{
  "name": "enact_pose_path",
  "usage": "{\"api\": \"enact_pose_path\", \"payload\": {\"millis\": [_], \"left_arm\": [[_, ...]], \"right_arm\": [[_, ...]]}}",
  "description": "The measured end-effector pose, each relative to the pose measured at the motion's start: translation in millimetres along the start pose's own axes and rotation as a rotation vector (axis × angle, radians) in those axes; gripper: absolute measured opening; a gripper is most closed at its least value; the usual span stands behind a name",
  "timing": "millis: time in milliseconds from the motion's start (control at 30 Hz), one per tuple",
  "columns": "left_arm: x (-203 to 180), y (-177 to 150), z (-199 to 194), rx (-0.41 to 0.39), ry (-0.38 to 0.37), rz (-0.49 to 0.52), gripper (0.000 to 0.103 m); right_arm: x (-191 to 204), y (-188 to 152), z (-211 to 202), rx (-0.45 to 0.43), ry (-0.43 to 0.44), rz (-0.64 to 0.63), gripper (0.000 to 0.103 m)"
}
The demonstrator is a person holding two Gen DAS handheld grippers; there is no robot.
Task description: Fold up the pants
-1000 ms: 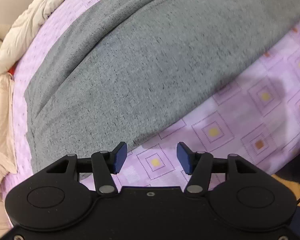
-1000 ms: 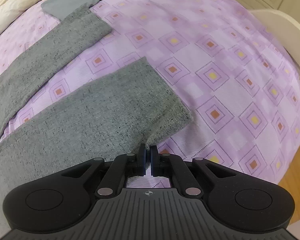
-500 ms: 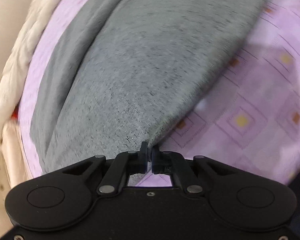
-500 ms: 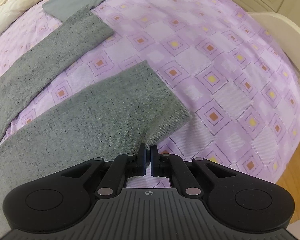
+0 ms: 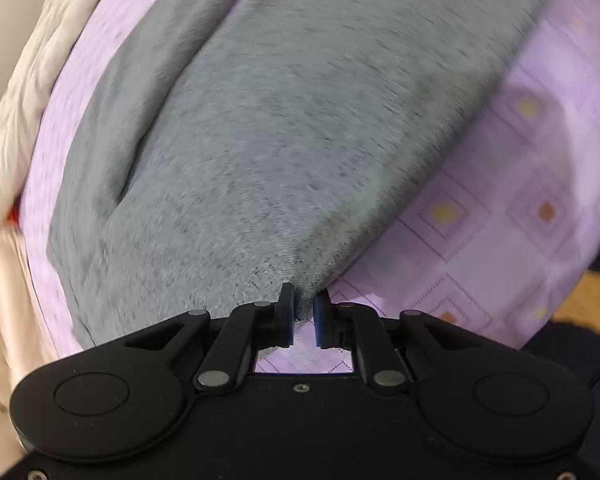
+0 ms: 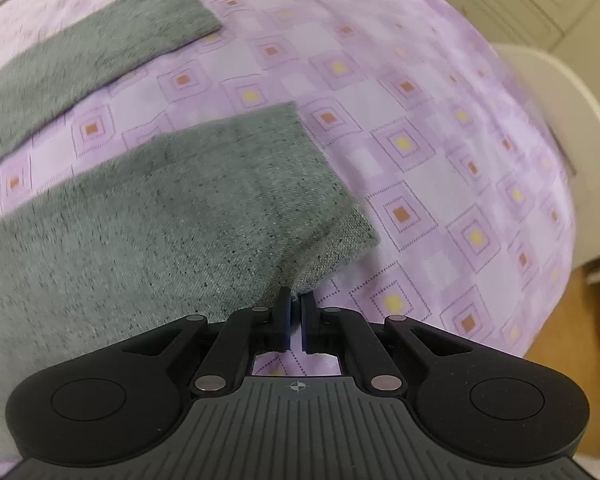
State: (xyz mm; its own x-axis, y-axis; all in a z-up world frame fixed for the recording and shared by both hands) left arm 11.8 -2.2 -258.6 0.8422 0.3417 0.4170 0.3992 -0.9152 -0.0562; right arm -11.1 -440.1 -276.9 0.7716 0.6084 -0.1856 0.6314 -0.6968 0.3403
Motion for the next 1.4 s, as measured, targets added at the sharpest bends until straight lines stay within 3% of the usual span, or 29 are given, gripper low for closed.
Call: {"api": "enact_pose_path", "payload": {"millis": [67, 167, 267, 433, 533, 567, 633, 733, 900, 933, 1067, 1233, 1400], "left_arm": [[15.0, -6.5, -11.9, -0.042, -0.045, -0.086, 0.028], [37.2, -21.0, -27.1, -0.11, -0.115, -0.175, 0.029], [59.8, -35.5, -24.3, -0.11, -0.147, -0.319, 0.029], [76.8, -48.7, 12.2, 0.011, -0.236, -0.582, 0.029], [63.6, -57.4, 51.4, 0.248, -0.296, -0.595, 0.028], [61.3, -60.2, 58.1, 0.284, -0.308, -0.606, 0.026], [68.4, -58.9, 53.7, 0.273, -0.326, -0.651, 0.027], [90.8, -48.5, 36.0, 0.201, -0.322, -0.707, 0.027], [133.8, 0.2, 28.3, 0.075, -0.308, -0.777, 0.028], [141.2, 11.2, 31.5, 0.065, -0.311, -0.788, 0.033], [157.4, 48.6, 47.8, 0.041, -0.315, -0.796, 0.034], [154.3, 68.8, 79.0, 0.116, -0.352, -0.784, 0.035], [161.6, 83.4, 87.8, 0.133, -0.355, -0.739, 0.034]], "right_arm": [[1.7, -0.3, -0.8, -0.001, -0.013, -0.016, 0.004], [-3.3, 3.1, -0.4, 0.014, -0.031, 0.017, 0.01], [-16.5, 8.9, 0.7, 0.037, -0.048, 0.111, 0.016], [-22.9, 19.5, -9.1, 0.018, -0.075, 0.165, 0.017], [-27.1, 25.4, -15.5, -0.002, -0.141, 0.222, 0.017], [-32.1, 28.7, -16.1, -0.004, -0.168, 0.252, 0.017], [-42.3, 36.6, -19.7, -0.023, -0.205, 0.302, 0.017], [-32.4, 52.9, -30.7, -0.075, -0.105, 0.296, 0.017], [48.8, 80.8, -44.0, -0.093, 0.189, 0.12, 0.019], [70.9, 85.4, -45.4, -0.093, 0.238, 0.071, 0.019], [159.7, 101.3, -48.9, -0.121, 0.421, -0.135, 0.02], [253.4, 111.5, -40.7, -0.229, 0.464, -0.538, 0.02], [313.9, 110.8, -25.6, -0.273, 0.473, -0.936, 0.027]]}}
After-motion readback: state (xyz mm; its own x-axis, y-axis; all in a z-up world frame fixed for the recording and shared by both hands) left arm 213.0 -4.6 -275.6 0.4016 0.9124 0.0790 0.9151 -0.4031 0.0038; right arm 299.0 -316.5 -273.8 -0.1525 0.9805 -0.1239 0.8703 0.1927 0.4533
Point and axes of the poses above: each gripper's, at about its wrist camera, not at the fingertips, and z roughly the way its jaws point, x to its left, y to its top, the point moved 6 cm from there along z, roughly the way its jaws point, and after that the axes turned 13 degrees about z, right-handed, at the moved point
